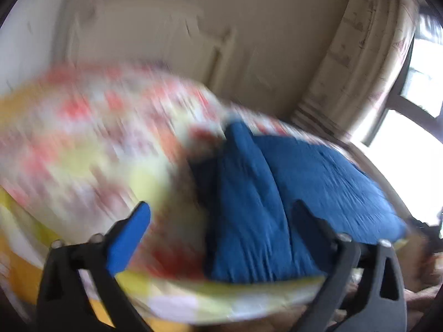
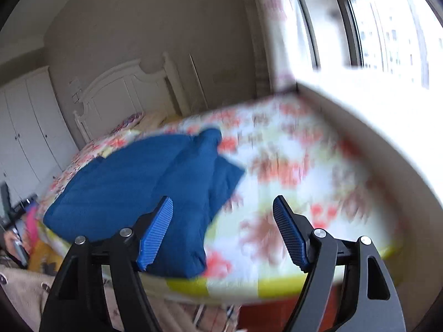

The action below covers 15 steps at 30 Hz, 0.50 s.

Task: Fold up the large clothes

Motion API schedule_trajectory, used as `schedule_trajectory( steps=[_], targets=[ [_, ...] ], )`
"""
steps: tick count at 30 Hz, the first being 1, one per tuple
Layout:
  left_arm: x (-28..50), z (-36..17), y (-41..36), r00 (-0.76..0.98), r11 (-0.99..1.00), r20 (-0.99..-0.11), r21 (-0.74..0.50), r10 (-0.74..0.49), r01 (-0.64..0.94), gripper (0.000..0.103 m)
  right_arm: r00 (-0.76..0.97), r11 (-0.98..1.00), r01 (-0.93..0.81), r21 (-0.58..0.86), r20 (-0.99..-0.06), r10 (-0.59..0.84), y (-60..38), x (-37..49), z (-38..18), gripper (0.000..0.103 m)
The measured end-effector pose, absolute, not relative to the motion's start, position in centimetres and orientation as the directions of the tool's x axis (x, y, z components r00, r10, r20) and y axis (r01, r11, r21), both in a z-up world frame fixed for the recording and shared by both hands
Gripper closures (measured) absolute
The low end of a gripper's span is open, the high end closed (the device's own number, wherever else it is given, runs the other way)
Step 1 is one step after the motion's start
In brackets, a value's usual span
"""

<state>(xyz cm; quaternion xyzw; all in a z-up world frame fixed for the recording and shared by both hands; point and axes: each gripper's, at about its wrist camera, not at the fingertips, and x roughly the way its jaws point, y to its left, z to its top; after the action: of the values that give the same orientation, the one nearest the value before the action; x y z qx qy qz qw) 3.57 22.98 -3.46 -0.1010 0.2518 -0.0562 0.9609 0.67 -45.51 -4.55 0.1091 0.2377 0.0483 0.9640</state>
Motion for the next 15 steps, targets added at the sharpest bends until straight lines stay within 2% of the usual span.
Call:
schedule_trajectory(
  steps=[1, 4, 6, 8, 11, 15],
  targets=[
    [3.6, -2.1, 22.1, 0.889, 0.986, -0.442, -0.160, -0.122, 0.055, 0.002, 0.886, 0.973, -0.047, 0.226, -0.441, 0.146, -44.9, 1.1, -3.8, 0.029],
    [5.1, 0.6, 19.0, 0.905, 0.996, -0.415, -0.062, -0.090, 0.071, 0.002, 0.877, 0.979, -0.095, 0.183, -0.451, 0.169, -40.9, 4.3, -1.5, 0.018],
    [7.2, 2.2, 15.8, 0.904, 0.991, -0.407, -0.034, -0.129, 0.126, 0.002, 0.878, 0.986, -0.123, 0.110, -0.452, 0.160, -37.3, 7.3, -0.1, 0.016],
    [9.2, 3.2, 12.6, 0.892, 0.986, -0.428, 0.010, -0.146, 0.166, 0.002, 0.865, 0.982, -0.169, 0.078, -0.465, 0.186, -34.2, 10.1, 0.9, 0.010],
    [13.7, 3.8, 8.0, 0.871, 0.975, -0.471, 0.092, -0.137, 0.203, 0.002, 0.844, 0.973, -0.221, 0.067, -0.487, 0.225, -30.1, 15.3, 2.0, 0.010],
    [21.2, 3.2, 4.1, 0.800, 0.966, -0.582, 0.088, -0.147, 0.242, 0.002, 0.784, 0.977, -0.195, 0.087, -0.584, 0.209, -26.0, 22.5, 2.0, 0.010]
  ],
)
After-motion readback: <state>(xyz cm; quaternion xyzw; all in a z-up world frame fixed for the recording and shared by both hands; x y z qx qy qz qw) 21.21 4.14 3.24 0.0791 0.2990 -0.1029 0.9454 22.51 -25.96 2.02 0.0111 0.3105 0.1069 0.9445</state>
